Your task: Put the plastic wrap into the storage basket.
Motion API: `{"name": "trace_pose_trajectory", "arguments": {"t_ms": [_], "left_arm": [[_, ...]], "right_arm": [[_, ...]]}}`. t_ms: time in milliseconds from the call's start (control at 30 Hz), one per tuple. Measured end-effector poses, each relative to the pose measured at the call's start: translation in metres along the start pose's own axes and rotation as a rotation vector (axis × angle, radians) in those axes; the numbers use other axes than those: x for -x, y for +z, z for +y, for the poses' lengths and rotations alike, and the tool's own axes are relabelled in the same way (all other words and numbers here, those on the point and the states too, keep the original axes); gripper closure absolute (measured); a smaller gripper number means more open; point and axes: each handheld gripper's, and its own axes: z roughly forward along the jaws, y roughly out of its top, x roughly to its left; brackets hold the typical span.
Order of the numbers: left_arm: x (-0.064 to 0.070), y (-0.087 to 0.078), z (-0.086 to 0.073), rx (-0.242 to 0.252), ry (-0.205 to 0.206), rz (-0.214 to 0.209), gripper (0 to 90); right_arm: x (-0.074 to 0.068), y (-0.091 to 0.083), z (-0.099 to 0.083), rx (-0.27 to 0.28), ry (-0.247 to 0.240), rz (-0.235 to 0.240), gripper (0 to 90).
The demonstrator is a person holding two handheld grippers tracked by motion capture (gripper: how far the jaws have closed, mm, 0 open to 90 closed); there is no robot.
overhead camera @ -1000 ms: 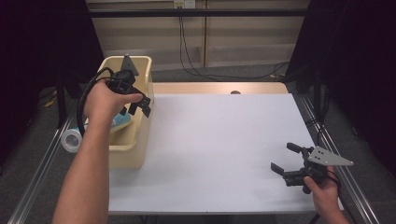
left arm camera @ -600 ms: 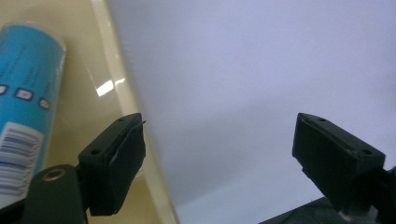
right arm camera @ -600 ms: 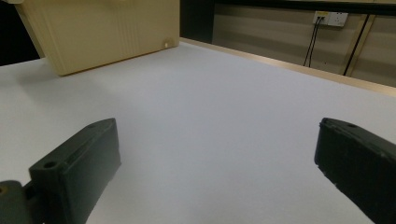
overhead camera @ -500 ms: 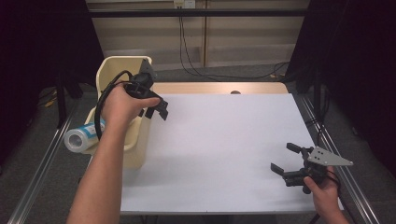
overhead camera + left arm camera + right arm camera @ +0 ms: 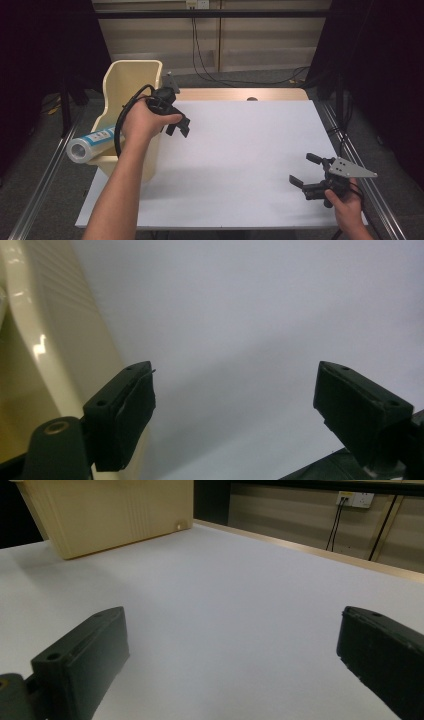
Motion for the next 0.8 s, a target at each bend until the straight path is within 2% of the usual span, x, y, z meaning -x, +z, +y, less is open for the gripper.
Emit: {"name": "trace_pose_trajectory", "arguments": {"t_ms": [333,800], "left_arm": [[0.009,0.022,-0.001,-0.028,0.032,0.004,16.3],[0.013,0.046,-0.007,-0.04,0.046,-0.026,16.0]], "right_arm": [[0.0,0.0,0.0,0.001,-0.007,0.003,0.0],[-0.001,0.0,0.0,0.002,-0.006,0.002,0.0]]}}
